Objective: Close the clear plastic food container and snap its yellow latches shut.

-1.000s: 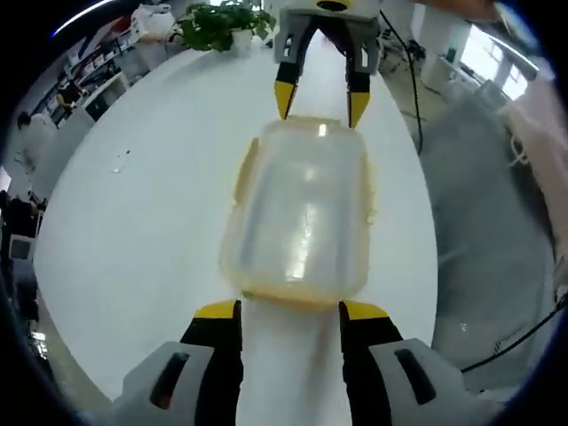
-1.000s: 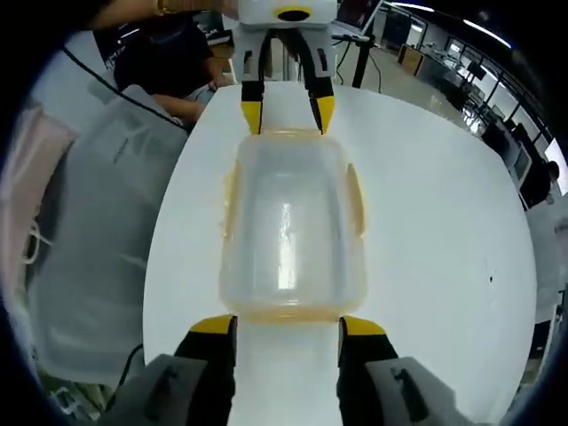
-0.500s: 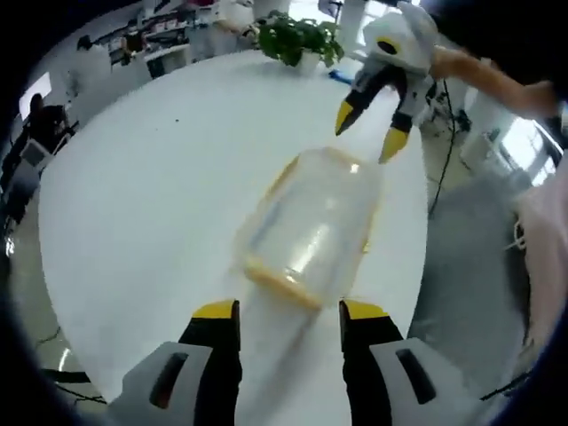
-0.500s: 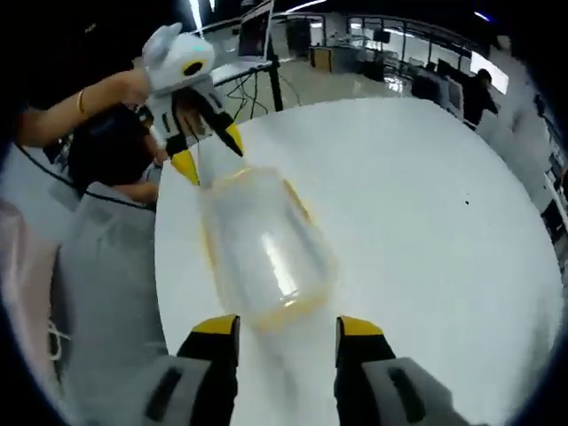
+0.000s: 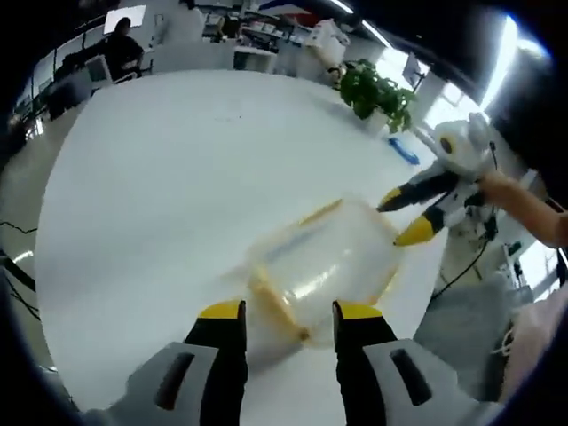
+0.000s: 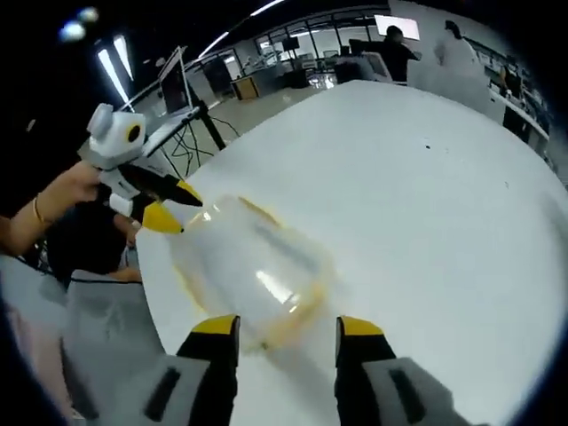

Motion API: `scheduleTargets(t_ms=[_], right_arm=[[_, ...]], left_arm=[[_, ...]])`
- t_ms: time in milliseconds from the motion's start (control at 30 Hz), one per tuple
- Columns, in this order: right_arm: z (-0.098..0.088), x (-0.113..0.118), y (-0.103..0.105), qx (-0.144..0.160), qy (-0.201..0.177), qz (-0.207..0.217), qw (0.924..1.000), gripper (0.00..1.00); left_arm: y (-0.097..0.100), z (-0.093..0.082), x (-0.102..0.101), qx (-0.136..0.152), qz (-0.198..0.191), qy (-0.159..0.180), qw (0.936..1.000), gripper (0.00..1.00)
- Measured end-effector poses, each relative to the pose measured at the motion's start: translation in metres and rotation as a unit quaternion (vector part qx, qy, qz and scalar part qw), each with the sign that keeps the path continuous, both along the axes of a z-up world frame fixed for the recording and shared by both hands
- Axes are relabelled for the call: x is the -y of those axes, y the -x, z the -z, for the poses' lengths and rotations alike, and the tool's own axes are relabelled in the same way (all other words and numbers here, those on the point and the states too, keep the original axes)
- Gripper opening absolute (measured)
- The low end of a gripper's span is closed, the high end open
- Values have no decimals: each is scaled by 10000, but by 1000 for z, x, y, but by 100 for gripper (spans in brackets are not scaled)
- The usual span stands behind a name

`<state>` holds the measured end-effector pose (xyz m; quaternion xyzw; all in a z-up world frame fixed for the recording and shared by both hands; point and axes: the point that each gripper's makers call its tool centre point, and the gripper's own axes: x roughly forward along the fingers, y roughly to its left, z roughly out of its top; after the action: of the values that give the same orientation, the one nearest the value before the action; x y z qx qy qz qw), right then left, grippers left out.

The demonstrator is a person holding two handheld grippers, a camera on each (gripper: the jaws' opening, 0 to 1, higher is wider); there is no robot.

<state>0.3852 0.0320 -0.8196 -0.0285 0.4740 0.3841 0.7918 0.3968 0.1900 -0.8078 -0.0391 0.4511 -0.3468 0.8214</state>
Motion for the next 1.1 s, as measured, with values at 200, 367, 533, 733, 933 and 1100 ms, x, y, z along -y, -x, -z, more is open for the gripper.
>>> scheduleTargets(t_ms=[200,367,533,733,933,1100], right_arm=[[4,-6,2,-306,-186,271,9990,42],[6,-12,3,-611,-364,362,9968,40],[9,-21,3,-836,-213,381,9955,44],[8,-19,-1,-1062,-237,480,9929,45],[8,-20,1,-1193,-273,525,9911,45],[11,-24,4,-1302,-436,736,9878,48]], left_arm=[[3,11,8,-194,-129,79,9997,33],[1,12,6,-274,-269,158,9991,34],[2,12,7,-360,-266,261,9987,33],[-2,15,5,-483,-644,560,9952,28],[-3,14,8,-602,-499,509,9956,26],[-3,14,8,-663,-471,398,9959,27]])
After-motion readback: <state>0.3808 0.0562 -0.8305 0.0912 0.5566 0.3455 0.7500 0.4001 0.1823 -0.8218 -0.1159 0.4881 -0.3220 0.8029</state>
